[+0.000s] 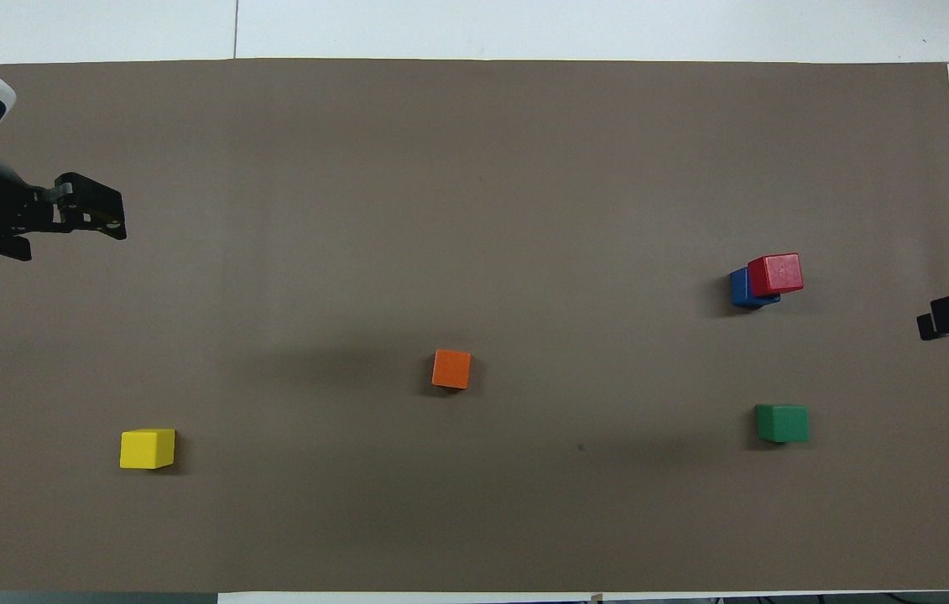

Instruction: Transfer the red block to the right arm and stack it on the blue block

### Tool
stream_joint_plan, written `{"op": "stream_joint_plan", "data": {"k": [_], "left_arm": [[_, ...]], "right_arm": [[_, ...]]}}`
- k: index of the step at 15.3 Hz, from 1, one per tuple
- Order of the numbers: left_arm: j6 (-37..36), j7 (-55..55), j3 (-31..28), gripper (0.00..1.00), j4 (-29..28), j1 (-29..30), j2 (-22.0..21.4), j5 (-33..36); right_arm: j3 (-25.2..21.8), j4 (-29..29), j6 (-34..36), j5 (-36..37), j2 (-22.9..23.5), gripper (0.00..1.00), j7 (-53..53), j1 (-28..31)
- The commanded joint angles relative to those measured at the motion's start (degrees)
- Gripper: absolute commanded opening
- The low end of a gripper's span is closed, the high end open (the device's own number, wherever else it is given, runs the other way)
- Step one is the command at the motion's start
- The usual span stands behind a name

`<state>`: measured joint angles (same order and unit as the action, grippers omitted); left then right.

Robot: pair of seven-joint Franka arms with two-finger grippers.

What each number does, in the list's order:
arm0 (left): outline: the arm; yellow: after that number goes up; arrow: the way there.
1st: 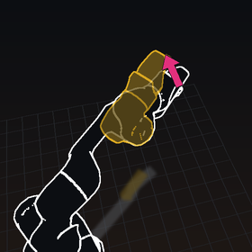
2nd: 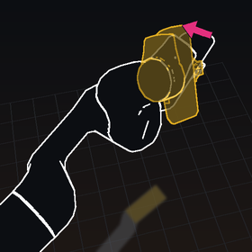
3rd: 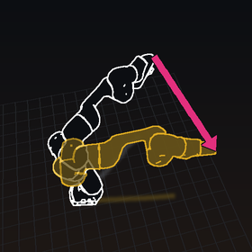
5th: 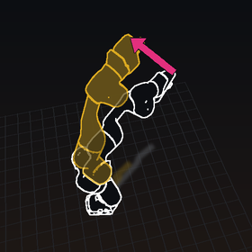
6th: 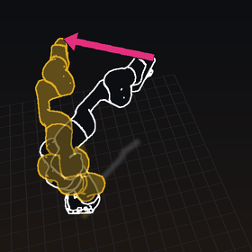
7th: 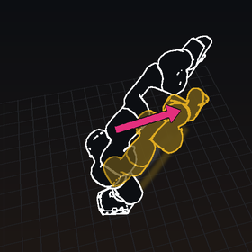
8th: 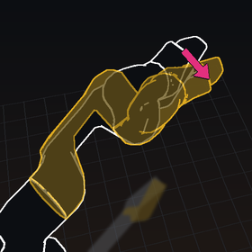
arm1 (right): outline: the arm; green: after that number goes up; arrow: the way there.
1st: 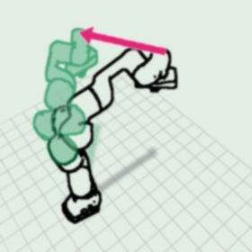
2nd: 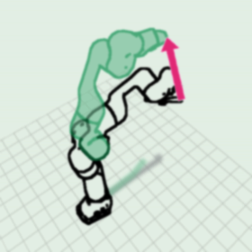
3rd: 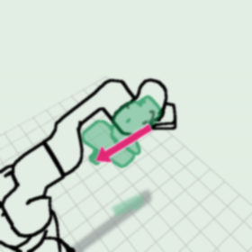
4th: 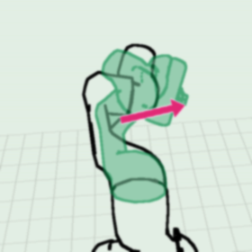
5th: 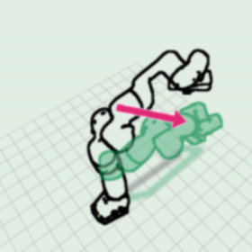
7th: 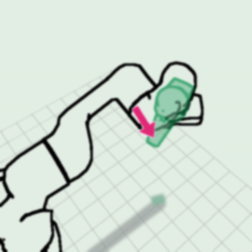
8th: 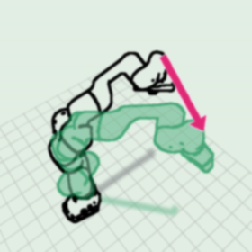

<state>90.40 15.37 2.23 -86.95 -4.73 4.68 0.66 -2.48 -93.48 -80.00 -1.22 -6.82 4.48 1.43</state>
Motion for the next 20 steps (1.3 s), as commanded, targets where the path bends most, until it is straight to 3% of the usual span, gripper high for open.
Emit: {"op": "stream_joint_plan", "data": {"k": [1, 8, 12, 20], "left_arm": [[0.3, 0.3, 0.2, 1.0, -1.9, 0.6, -1.7, -1.0], [0.2, 0.4, 0.2, 1.0, -1.9, 0.6, -1.7, -1.1], [0.3, 0.4, 0.2, 1.0, -1.9, 0.6, -1.7, -1.0], [0.3, 0.4, 0.2, 1.0, -1.9, 0.6, -1.8, -1.0]], "right_arm": [[1.1, 0.1, -2.4, 0.3, 0.4, 1.0, 5.8, 2.7], [1.1, 3.7, -4.0, 1.0, 6.4, 1.0, 2.7, 2.4], [3.0, 4.4, -5.0, 4.6, 5.9, 1.0, 1.8, 3.1], [2.8, 5.4, -4.3, 4.4, 5.7, 1.0, 1.2, 2.9]]}}
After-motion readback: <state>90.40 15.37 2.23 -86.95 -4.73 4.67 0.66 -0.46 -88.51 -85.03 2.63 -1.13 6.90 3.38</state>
